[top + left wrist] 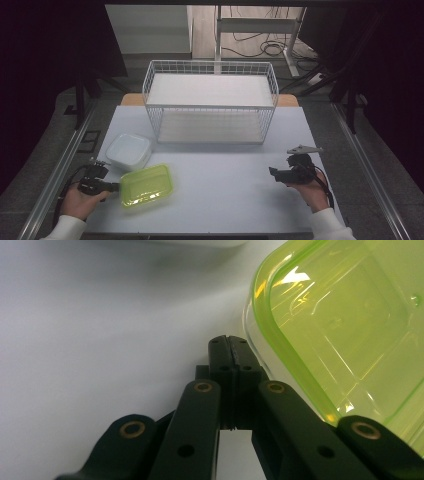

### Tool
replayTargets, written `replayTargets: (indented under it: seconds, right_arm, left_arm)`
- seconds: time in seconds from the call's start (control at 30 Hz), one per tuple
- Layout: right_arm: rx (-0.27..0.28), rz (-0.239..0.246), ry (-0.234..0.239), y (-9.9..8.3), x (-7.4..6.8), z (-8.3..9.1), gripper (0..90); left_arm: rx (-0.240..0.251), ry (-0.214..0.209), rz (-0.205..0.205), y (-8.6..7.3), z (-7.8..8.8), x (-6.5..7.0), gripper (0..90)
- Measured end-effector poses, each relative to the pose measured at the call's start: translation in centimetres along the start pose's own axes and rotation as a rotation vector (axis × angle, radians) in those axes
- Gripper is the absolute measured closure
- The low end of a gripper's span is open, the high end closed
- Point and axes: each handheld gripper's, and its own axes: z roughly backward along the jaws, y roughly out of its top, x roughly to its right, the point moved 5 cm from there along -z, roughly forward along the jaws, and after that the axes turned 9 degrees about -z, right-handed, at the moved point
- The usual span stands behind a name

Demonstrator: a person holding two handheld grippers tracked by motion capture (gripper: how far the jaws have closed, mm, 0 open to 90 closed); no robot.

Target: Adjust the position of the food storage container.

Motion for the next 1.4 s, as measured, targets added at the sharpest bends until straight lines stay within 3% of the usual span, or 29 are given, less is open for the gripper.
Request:
replayTargets:
  seconds: [0.33, 0.53, 1.0, 1.1, 1.23, 1.4]
  right_arm:
    - [-0.005, -0.002, 0.002, -0.1, 0.0, -0.1, 19.4]
    - [-0.003, -0.001, 0.003, 0.0, 0.0, 0.0, 19.3]
    - [0.001, 0.001, 0.008, 0.0, -0.1, 0.1, 19.3]
    - [0.000, 0.004, 0.009, 0.0, -0.2, 0.1, 19.3]
    - [-0.002, 0.003, 0.011, 0.0, -0.2, 0.1, 19.3]
    - [-0.002, 0.004, 0.013, 0.0, -0.2, 0.1, 19.3]
  left_arm:
    - [0.000, -0.042, -0.033, 1.9, -1.3, 2.2, 89.9]
    - [-0.007, -0.087, -0.055, 2.8, -2.4, 4.3, 89.8]
    - [-0.009, -0.132, -0.106, 4.8, -4.0, 8.0, 89.9]
    - [0.004, -0.168, -0.114, 5.4, -4.4, 9.3, 89.8]
    - [0.000, -0.183, -0.135, 6.1, -5.3, 10.6, 89.8]
    - [-0.007, -0.188, -0.139, 6.6, -6.0, 11.1, 89.8]
